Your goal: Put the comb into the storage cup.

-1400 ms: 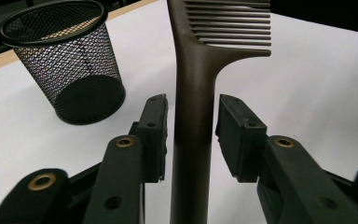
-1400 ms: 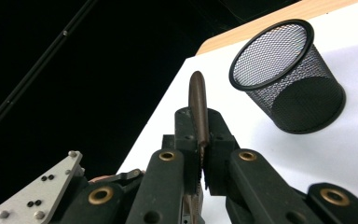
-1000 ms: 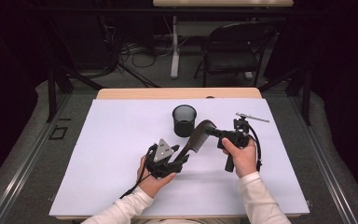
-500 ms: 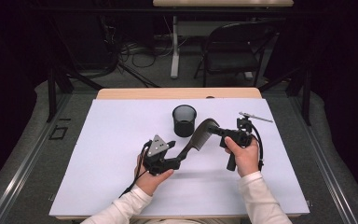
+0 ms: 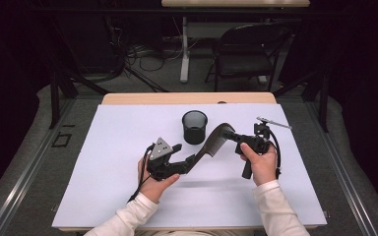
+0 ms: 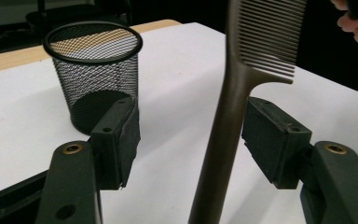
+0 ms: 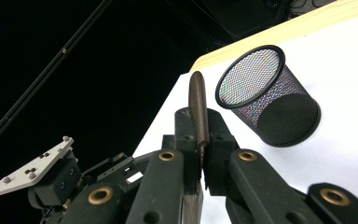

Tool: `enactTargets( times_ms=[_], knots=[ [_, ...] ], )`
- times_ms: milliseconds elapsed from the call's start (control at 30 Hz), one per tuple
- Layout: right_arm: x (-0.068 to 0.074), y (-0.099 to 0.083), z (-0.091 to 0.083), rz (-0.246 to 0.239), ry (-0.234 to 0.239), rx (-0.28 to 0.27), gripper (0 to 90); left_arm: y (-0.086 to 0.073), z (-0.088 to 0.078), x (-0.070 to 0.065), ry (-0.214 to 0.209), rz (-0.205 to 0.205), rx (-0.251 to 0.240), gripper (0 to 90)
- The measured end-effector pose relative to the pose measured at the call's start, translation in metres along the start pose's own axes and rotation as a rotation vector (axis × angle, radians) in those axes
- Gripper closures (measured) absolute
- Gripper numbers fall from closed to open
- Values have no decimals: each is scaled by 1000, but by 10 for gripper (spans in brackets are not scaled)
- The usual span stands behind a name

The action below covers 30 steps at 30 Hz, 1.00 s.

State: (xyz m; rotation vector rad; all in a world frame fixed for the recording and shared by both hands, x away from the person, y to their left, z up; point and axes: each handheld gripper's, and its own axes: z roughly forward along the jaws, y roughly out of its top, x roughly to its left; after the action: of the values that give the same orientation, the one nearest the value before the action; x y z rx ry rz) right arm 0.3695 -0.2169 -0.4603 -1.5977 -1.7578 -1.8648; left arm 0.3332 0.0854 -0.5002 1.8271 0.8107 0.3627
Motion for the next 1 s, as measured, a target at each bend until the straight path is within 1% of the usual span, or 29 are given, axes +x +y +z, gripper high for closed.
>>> enactTargets(
  times_ms=[33, 67, 133, 167, 200, 233, 333, 367, 433, 500, 600, 667, 767, 900, 967, 1000],
  knots=[
    [0, 0, 0, 0, 1, 0, 868, 0, 1, 1, 4, 2, 6, 359],
    [0, 0, -1, 0, 1, -2, 868, 1, 1, 2, 6, 3, 25, 357],
    [0, 0, 0, 2, 7, -15, 868, 1, 1, 4, 16, 0, 34, 357],
    [-1, 1, -1, -1, 3, -5, 868, 1, 1, 4, 16, 2, 34, 357],
    [0, 0, 0, 2, 5, -17, 868, 1, 0, 5, 10, 0, 30, 357],
    [-1, 1, -1, 0, 5, -16, 868, 2, 0, 5, 7, -3, 26, 357],
    [-1, 1, -1, -5, 1, -15, 868, 3, -3, 6, 5, 4, 6, 357],
    [-1, 1, -2, -7, -4, -6, 868, 4, -4, 7, 11, 3, 1, 357],
    [-1, 2, -3, -3, -5, -6, 868, 5, -6, 9, 13, 8, -8, 357],
    [-1, 2, -3, -7, -7, -8, 868, 6, -8, 11, 33, 7, -12, 357],
    [-2, 3, -5, -8, -8, -13, 868, 7, -11, 17, 42, -26, -9, 336],
    [-2, 3, -5, -9, -9, -16, 868, 8, -12, 21, 50, -34, 0, 315],
    [-2, 3, -6, -7, -8, -29, 868, 9, -13, 28, 71, -63, 22, 275],
    [-2, 4, -7, -11, -8, -31, 868, 9, -15, 38, 93, -79, 36, 258],
    [-1, 4, -8, -17, -14, -21, 868, 10, -16, 43, 96, -92, 40, 232],
    [-1, 4, -8, -16, -15, -23, 868, 10, -17, 45, 104, -97, 41, 221]
  ],
)
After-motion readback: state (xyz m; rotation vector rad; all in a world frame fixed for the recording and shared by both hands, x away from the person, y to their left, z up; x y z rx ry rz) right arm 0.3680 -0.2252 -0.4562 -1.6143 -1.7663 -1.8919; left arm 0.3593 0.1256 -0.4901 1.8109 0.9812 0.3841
